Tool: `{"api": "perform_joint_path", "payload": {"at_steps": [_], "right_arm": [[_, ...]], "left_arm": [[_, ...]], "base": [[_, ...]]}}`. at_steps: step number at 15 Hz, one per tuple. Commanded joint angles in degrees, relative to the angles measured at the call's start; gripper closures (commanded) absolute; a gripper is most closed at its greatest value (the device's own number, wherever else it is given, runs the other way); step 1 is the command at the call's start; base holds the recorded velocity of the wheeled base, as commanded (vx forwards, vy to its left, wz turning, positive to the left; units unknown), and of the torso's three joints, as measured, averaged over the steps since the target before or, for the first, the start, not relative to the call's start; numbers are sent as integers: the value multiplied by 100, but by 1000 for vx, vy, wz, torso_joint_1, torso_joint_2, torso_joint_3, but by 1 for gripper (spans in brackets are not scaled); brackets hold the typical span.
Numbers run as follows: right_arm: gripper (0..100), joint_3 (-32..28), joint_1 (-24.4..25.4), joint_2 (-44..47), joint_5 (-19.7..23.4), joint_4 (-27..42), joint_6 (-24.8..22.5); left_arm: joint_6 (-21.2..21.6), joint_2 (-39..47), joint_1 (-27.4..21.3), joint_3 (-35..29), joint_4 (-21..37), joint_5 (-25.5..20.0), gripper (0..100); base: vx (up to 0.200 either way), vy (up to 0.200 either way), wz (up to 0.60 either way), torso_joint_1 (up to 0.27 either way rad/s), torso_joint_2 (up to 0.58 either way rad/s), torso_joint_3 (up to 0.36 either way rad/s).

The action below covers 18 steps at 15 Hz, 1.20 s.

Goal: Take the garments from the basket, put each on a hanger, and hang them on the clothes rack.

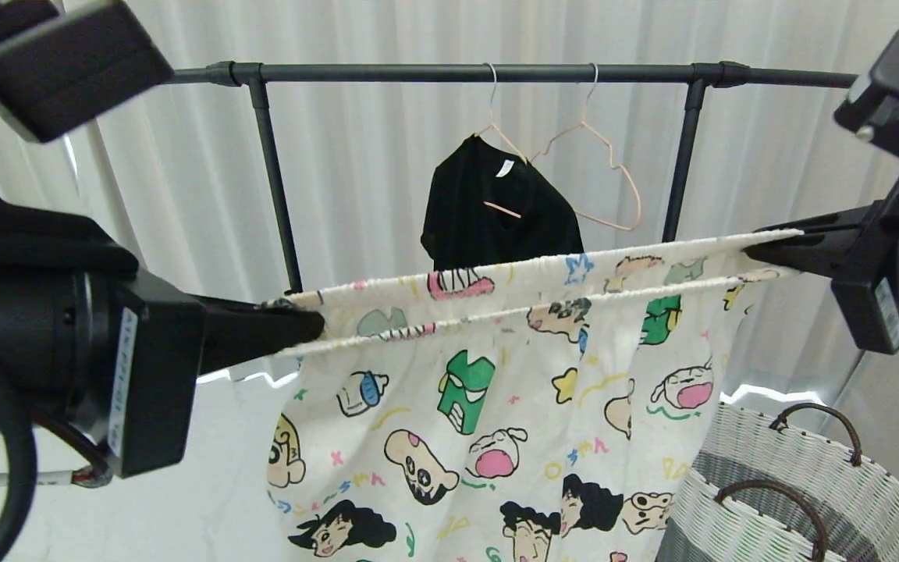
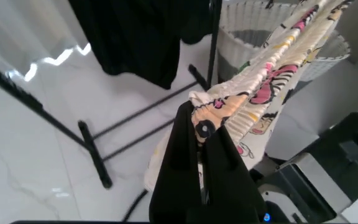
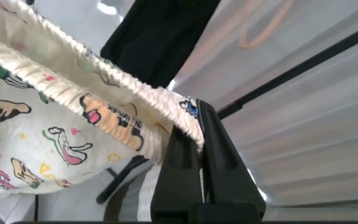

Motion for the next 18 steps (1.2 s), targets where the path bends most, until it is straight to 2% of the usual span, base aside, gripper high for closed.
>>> {"api": "perform_joint_path", "payload": {"at_steps": [1,3,9,12,14,15,17,18], "right_arm": [[100,-160,-1,-247,19,3,18],[100,-143,-1,-387,28,12,159],[100,-108,-89,-528,36,39,282],[100,226,-89,-748,36,65,634],[100,297,-72,-994,63,364,739],[100,288,-54,-1099,89,548,774],[100,261,25,-1433,537,1102,818],[100,261,201,-1591,898,1322,844]], "left_arm": [[324,-23,-11,-238,3,16,100],[526,-181,-142,-238,-14,52,100],[526,-251,-406,-203,-14,298,100],[570,-216,-424,-89,-14,306,100],[623,-146,-397,-62,-41,306,100],[623,-93,-380,-71,-146,315,100],[632,250,-318,-54,-990,535,100],[632,461,-292,-54,-1377,640,100]], "base": [[0,0,0,0,0,0],[0,0,0,0,0,0],[0,0,0,0,0,0],[0,0,0,0,0,0],[0,0,0,0,0,0],[0,0,0,0,0,0],[0,0,0,0,0,0],[0,0,0,0,0,0]]}}
